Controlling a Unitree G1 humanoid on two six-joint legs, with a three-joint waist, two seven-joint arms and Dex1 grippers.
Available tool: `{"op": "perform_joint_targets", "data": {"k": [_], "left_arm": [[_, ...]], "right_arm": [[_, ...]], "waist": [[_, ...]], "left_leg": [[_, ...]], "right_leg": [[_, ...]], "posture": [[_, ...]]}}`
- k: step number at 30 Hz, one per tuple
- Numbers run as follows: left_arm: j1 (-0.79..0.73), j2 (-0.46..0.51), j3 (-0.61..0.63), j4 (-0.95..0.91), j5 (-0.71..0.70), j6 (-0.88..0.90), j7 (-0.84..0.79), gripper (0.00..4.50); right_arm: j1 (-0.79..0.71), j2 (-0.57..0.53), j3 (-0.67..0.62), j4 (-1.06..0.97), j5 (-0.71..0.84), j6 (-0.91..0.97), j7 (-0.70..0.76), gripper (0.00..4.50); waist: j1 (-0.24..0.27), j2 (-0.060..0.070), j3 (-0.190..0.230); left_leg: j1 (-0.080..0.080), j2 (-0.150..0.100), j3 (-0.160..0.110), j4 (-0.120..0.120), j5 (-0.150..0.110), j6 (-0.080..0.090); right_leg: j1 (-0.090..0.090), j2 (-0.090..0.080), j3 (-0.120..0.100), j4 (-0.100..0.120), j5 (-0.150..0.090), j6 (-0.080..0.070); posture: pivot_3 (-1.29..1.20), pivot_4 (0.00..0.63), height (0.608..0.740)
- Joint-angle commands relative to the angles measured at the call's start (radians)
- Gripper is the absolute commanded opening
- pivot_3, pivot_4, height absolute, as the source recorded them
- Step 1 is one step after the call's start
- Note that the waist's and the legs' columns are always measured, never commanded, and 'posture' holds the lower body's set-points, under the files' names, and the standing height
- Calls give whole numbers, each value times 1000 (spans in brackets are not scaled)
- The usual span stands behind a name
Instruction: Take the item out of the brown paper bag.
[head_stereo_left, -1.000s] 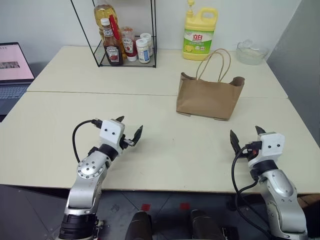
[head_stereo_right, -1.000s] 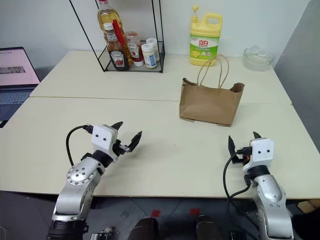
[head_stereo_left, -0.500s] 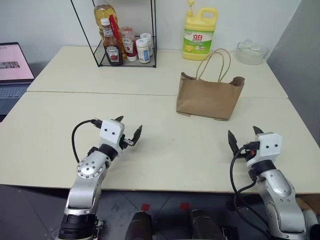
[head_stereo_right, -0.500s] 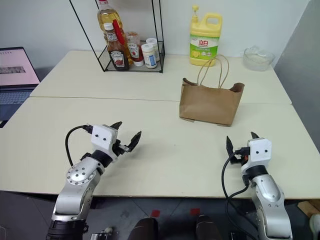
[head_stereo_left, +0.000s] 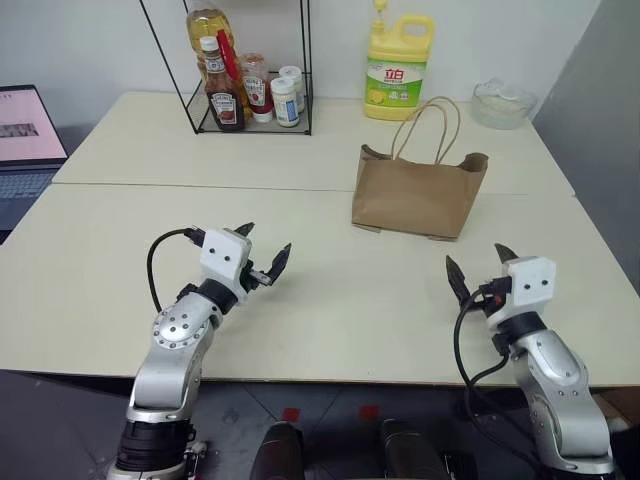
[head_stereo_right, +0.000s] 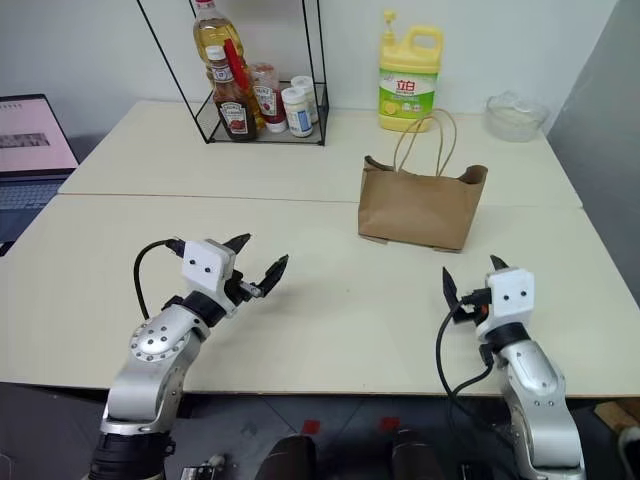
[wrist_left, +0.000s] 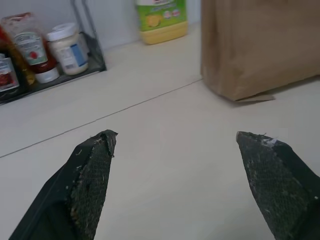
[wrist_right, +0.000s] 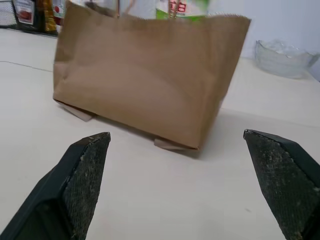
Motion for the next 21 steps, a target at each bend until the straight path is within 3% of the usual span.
{"op": "perform_joint_targets", "data": {"k": [1, 9, 17, 21], "left_arm": [[-59, 53, 3, -74, -119, 80, -114, 4095], [-195, 119, 29, -67, -228, 188, -176, 4095], [-239, 129, 15, -28, -218, 174, -192, 4095], [-247, 130, 13, -23, -216, 171, -194, 4095]], "right_arm": [[-107, -36, -19, -79, 57, 93, 16, 4500], [-463, -134, -60, 108, 150, 354, 41, 4500], [-828, -176, -43, 548, 130, 375, 68, 4500], [-926, -177, -26, 677, 133, 359, 120, 4500]], "waist": [[0, 0, 0], [0, 0, 0], [-8, 0, 1], [-13, 0, 1]], "left_leg": [[0, 0, 0, 0, 0, 0], [-1, 0, -1, 1, 0, 0], [-2, 0, 0, 0, 0, 0], [-5, 0, -1, 0, 0, 0]], "right_leg": [[0, 0, 0, 0, 0, 0], [0, 0, -1, 0, 0, 0], [-3, 0, 0, -1, 0, 0], [-5, 0, -1, 0, 0, -1]], "posture": [[0, 150, 740], [0, 150, 740], [0, 150, 740], [0, 150, 740]]}}
